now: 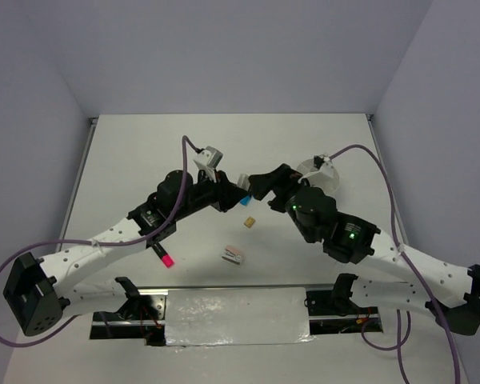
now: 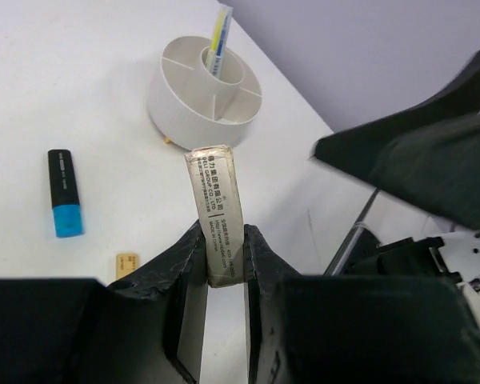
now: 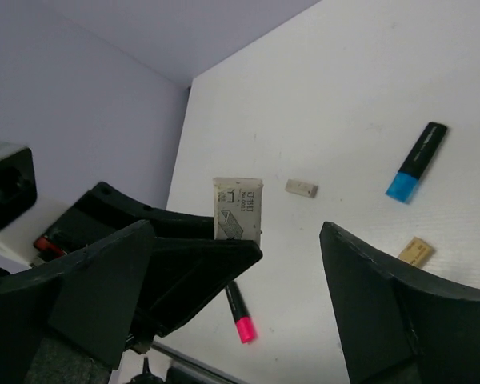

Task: Sort the stationery into containers
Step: Place the stationery in the storage box.

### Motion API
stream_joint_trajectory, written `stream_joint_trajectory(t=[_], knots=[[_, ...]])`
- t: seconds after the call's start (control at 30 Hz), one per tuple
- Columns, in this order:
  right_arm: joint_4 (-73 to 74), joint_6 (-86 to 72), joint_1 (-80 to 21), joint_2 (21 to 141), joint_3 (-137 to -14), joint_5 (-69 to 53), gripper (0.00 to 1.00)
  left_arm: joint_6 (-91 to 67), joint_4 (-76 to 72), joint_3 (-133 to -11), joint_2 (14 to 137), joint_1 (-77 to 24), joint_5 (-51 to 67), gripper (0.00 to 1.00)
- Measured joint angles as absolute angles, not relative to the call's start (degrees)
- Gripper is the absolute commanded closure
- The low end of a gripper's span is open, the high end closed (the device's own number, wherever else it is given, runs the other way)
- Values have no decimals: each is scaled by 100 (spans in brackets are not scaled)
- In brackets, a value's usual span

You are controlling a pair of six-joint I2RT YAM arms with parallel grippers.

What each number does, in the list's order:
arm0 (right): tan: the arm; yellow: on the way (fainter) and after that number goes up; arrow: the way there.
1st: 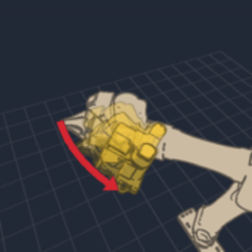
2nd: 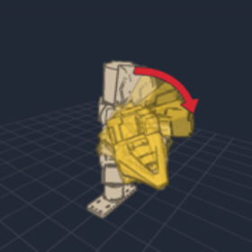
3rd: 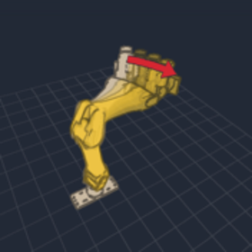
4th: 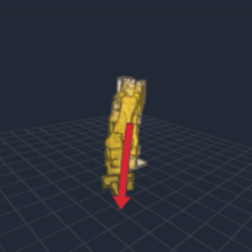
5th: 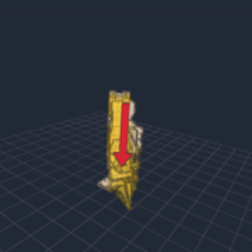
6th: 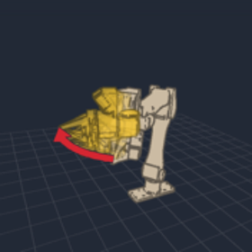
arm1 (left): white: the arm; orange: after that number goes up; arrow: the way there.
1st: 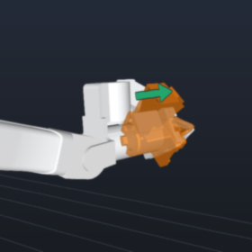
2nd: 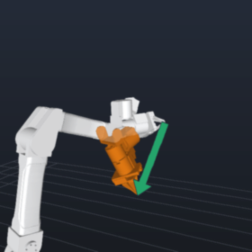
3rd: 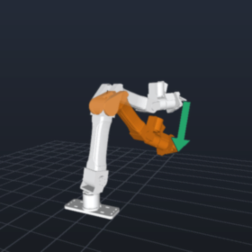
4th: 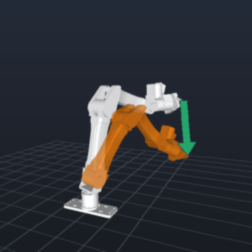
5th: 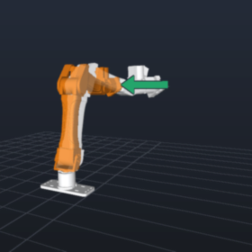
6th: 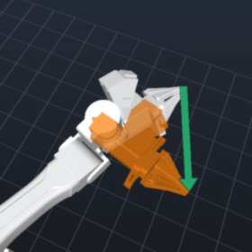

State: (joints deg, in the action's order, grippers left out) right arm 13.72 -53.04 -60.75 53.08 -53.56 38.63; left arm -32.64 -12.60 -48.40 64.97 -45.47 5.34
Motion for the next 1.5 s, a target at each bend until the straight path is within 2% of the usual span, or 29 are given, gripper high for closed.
stream_joint_trajectory(t=[0.2,0.6,0.73,1.13,1.37,1.5], knots=[[2432,-5583,-5433,4451,-5356,4473,4,-2967,-1247,-5271,7205,-4547,451,100],[4211,-5594,-5133,2803,-5371,5647,4,-2755,-478,-8578,10617,-4560,172,100],[4388,-5496,-5120,2714,-5371,5710,4,-2886,-150,-9430,11452,-4606,161,95],[4565,-5284,-5111,2438,-5369,5769,4,-3197,355,-10650,12442,-4735,161,89],[4595,-5236,-5111,2421,-5369,5787,4,-3511,405,-10722,12619,-4733,158,86],[4602,-5201,-5111,2381,-5369,5800,3,-3708,412,-10722,12693,-4733,187,81]])
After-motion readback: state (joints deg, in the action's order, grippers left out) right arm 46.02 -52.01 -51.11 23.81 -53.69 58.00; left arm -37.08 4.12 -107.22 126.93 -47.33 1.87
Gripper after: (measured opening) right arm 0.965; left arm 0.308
